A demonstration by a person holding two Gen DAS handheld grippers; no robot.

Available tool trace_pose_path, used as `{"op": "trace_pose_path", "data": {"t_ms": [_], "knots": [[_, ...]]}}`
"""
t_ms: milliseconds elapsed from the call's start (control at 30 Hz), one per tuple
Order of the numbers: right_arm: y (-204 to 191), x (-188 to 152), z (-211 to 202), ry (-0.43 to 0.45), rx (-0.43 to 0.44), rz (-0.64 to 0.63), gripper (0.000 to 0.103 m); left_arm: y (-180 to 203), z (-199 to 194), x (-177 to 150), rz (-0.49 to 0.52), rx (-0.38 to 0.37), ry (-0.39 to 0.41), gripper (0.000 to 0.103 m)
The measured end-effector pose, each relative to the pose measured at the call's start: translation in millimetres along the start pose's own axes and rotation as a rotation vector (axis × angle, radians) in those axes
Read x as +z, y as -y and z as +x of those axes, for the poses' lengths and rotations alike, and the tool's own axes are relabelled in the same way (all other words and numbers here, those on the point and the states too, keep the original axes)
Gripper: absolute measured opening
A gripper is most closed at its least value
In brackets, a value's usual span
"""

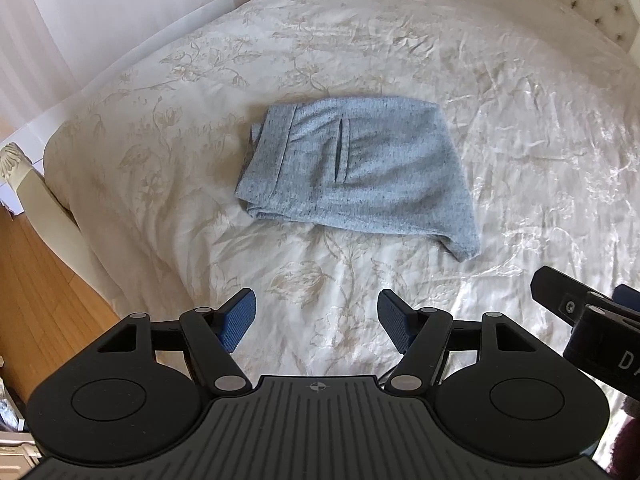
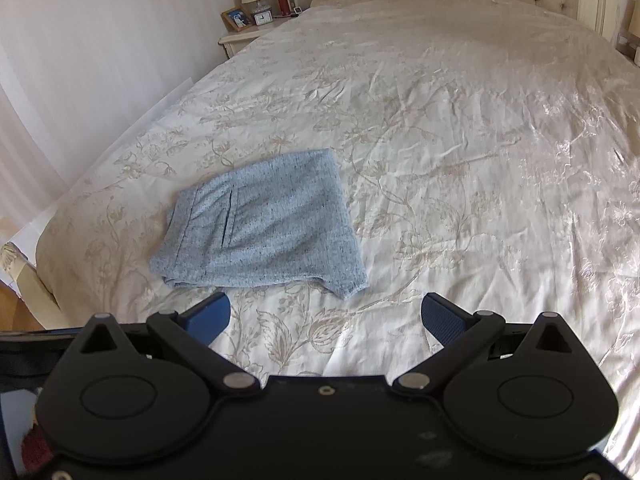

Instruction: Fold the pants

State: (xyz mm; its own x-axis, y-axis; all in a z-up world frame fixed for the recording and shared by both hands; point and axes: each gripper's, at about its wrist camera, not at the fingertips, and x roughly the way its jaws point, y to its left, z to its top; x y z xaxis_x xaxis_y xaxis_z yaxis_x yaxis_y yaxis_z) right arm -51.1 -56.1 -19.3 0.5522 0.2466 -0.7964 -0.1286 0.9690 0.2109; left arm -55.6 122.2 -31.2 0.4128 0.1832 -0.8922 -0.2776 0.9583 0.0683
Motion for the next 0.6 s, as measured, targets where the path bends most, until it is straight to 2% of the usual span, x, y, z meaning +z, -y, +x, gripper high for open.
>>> {"op": "trace_pose_path", "data": {"t_ms": [600], "knots": [[-2, 4, 14, -0.041, -0.020, 0.042, 0.103, -7, 9, 8, 0.009, -0.011, -0.009, 0.066]]}}
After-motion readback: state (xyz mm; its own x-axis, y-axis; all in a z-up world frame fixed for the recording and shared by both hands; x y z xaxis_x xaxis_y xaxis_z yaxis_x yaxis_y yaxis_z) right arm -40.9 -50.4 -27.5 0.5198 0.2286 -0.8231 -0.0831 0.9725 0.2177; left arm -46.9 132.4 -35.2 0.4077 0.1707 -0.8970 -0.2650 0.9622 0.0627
